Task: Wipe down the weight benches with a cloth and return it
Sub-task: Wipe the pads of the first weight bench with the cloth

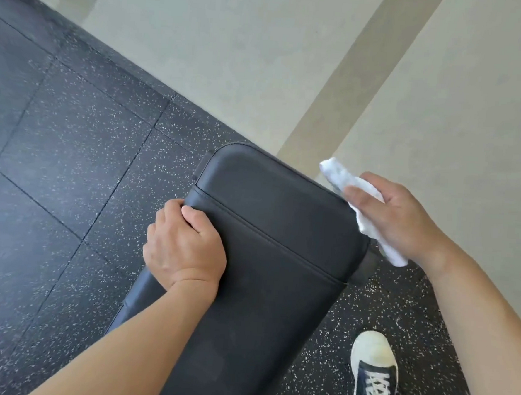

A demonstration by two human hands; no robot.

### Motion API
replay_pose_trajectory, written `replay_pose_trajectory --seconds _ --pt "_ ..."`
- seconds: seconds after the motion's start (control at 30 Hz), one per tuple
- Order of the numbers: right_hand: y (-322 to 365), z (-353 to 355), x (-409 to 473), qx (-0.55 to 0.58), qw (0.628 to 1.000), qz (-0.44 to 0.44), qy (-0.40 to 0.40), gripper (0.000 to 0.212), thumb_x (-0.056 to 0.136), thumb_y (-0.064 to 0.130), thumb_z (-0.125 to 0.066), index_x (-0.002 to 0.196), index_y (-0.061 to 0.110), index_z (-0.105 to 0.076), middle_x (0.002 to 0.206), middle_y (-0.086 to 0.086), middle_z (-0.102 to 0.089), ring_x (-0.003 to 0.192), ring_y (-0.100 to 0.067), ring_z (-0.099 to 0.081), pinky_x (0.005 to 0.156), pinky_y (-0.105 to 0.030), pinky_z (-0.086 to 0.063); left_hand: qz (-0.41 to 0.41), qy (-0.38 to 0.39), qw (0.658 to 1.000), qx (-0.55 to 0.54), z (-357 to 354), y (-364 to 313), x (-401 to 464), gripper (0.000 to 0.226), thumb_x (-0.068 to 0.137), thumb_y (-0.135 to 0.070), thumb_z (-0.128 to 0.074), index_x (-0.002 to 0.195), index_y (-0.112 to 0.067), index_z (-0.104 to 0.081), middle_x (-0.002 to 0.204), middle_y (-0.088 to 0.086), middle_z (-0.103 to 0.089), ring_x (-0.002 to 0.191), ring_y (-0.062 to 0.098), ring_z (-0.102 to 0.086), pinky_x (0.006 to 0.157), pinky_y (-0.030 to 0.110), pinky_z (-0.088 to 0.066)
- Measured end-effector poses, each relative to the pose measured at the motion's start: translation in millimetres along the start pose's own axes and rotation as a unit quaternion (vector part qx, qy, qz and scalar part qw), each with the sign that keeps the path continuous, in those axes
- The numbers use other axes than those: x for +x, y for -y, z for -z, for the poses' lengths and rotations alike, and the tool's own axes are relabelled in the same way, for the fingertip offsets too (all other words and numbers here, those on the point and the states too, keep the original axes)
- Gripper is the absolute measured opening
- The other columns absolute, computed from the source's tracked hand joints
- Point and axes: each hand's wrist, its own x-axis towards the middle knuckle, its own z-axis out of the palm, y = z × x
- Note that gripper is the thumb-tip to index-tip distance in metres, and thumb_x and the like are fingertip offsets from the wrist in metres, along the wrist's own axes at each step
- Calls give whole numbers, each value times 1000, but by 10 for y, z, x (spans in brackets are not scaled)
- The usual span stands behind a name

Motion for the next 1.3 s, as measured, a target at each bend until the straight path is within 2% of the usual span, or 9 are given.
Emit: replay_pose_trajectory --seconds 0.17,0.3,0.47,0.63,0.83,0.97,1.07,1.17,1.3 --pt "196 -119 277 -64 997 -18 26 44 96 58 -63 72 23 -52 60 16 -51 53 -2 -47 55 -24 -37 8 8 1000 2 4 -18 -1 53 96 -41 -16 114 -16 -59 116 8 -66 104 36 -54 88 47 -37" --pt "713 -496 759 -152 986 39 47 43 95 57 -57 72 22 -46 66 11 -49 64 -12 -48 60 -33 -34 8 6 1000 6 -1 -10 5 52 97 -41 -16 112 -17 -58 116 8 -66 104 36 -54 88 46 -37" --pt "726 -520 625 -111 992 52 18 46 96 53 -59 79 13 -46 70 8 -43 63 -12 -42 62 -34 -32 2 2 1000 8 3 4 -3 54 96 -42 -15 115 -16 -59 118 9 -66 105 37 -55 91 47 -37" --pt "197 -188 -71 -90 992 43 -83 53 94 65 -60 87 14 -50 71 -2 -45 61 -9 -42 54 -19 -33 1 2 1000 11 -12 -13 7 54 96 -41 -17 115 -16 -60 114 8 -66 103 36 -55 87 46 -37" --pt "27 -738 -416 28 917 1 -397 28 101 46 -62 85 24 -55 72 14 -55 67 -2 -50 61 -16 -39 7 1 1000 6 -18 4 7 54 96 -42 -15 114 -18 -60 113 5 -66 102 34 -54 88 46 -37" --pt "65 -558 -177 87 933 -52 -346 43 94 47 -64 68 20 -44 61 13 -43 60 -8 -39 54 -24 -34 5 -1 1000 12 -17 11 14 56 95 -43 -13 114 -18 -59 115 5 -66 104 34 -54 90 47 -39" --pt "72 -446 -54 88 951 -78 -285 48 90 50 -64 72 9 -47 67 6 -44 61 -12 -37 52 -26 -29 1 -7 1000 18 -7 25 21 55 94 -43 -12 112 -17 -57 115 8 -67 105 36 -55 94 51 -43" --pt "89 -603 -200 125 915 -66 -378 43 96 46 -63 72 14 -47 63 12 -44 60 -8 -38 53 -21 -32 -6 -13 999 30 11 30 28 56 95 -43 -11 113 -15 -56 116 13 -67 106 40 -56 95 54 -43" --pt "47 -1163 -648 188 840 -55 -506 27 103 40 -60 94 16 -54 85 7 -60 77 -11 -56 69 -26 -46 -2 -24 999 25 18 46 37 48 98 -42 -14 103 -14 -52 113 19 -65 99 40 -53 87 49 -35"
